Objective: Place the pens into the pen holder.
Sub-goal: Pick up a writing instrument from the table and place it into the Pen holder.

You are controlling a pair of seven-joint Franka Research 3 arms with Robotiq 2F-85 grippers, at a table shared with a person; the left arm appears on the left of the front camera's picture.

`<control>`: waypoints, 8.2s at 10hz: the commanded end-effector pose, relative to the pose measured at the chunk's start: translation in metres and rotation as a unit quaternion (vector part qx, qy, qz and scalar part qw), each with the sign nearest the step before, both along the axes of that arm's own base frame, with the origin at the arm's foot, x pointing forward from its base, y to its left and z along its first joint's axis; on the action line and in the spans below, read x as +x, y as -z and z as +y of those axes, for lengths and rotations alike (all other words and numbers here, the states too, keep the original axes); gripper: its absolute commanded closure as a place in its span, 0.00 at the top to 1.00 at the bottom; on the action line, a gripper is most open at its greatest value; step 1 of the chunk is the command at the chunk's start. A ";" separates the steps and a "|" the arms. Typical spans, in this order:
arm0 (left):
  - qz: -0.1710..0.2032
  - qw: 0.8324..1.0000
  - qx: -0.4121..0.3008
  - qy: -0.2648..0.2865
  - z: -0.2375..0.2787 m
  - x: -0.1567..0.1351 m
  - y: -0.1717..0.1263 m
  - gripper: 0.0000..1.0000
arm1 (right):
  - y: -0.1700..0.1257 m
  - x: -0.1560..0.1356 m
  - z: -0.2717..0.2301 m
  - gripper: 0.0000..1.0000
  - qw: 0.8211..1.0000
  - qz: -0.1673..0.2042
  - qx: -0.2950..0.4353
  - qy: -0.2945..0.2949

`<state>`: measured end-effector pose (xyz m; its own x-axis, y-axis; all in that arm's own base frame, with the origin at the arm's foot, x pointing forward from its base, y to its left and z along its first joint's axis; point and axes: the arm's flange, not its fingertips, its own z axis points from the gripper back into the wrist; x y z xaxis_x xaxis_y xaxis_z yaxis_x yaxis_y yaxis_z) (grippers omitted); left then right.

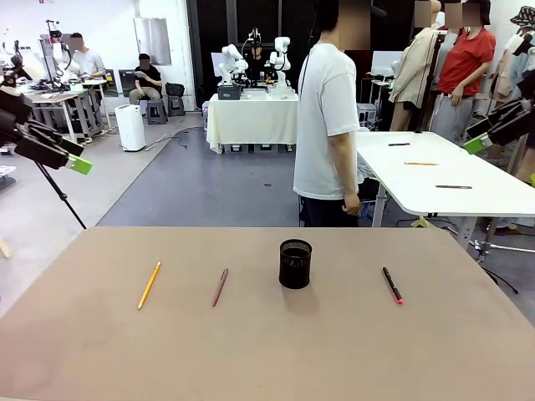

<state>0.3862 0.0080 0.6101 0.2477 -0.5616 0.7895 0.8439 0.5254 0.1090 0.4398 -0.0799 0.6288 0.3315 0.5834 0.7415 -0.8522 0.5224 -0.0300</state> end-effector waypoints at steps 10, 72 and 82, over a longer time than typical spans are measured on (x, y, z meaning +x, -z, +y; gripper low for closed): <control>-0.007 1.000 -0.002 0.009 0.000 0.002 0.001 1.00 | -0.001 0.000 0.001 1.00 1.000 -0.002 0.000 -0.002; -0.007 1.000 -0.002 0.009 0.000 0.002 0.001 1.00 | 0.303 0.164 0.116 0.00 0.813 0.413 -0.057 0.406; -0.007 1.000 -0.002 0.009 0.000 0.002 0.001 1.00 | 0.212 0.116 0.063 0.00 0.941 0.269 0.165 0.123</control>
